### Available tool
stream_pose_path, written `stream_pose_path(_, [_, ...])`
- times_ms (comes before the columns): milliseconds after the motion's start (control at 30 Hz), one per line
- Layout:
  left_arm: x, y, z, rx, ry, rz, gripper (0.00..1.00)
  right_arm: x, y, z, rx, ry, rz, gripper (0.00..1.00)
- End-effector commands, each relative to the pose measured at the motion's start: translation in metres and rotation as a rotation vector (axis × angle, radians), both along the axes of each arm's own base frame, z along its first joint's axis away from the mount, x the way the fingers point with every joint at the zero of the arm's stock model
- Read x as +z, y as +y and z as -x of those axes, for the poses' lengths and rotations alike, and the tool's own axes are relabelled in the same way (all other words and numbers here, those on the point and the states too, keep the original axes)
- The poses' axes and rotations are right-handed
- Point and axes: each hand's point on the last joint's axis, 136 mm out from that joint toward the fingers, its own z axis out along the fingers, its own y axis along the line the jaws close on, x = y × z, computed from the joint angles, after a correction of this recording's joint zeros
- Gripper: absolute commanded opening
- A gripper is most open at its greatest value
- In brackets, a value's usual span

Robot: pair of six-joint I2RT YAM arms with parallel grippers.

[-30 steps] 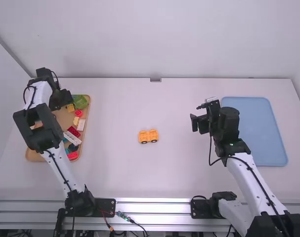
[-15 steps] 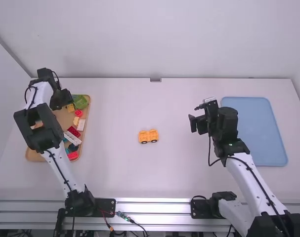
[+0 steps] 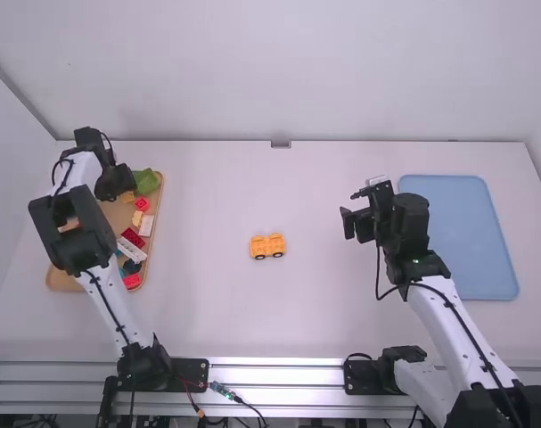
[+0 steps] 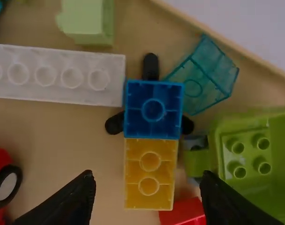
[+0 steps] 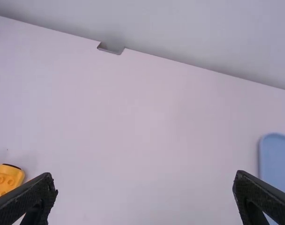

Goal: Assemble lego blocks to make yellow taxi

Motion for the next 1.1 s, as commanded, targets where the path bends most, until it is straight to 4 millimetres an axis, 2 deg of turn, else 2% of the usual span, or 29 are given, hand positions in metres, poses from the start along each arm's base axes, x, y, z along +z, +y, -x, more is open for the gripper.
stream_pose_path(0, [-0.013,-0.017,0.002,-0.040,0.033,0.011,0.59,-0.006,-0.002,0.001,-0.008,0.017,-0.002,0.99])
stream_pose_path(267, [-0.017,-0.015,0.004,-0.027,0.051,-0.028,0.54,-0.006,-0.004,0.001,-0.013,0.018,-0.002,0.99])
stream_pose_path(467, [-0.012,-0.010,0.007,-0.017,0.056,-0.024,0.52,-0.006,-0.003,0.001,-0.009,0.016,-0.002,0.99])
stream_pose_path(700, [0.000,0.003,0.014,0.001,0.114,-0.112,0.57,-0.006,-0.004,0.001,-0.013,0.018,-0.002,0.99])
stream_pose_path(1067, [-0.009,0.009,0.014,-0.073,0.107,-0.132,0.60,-0.006,-0.003,0.001,-0.011,0.018,-0.002,0.99])
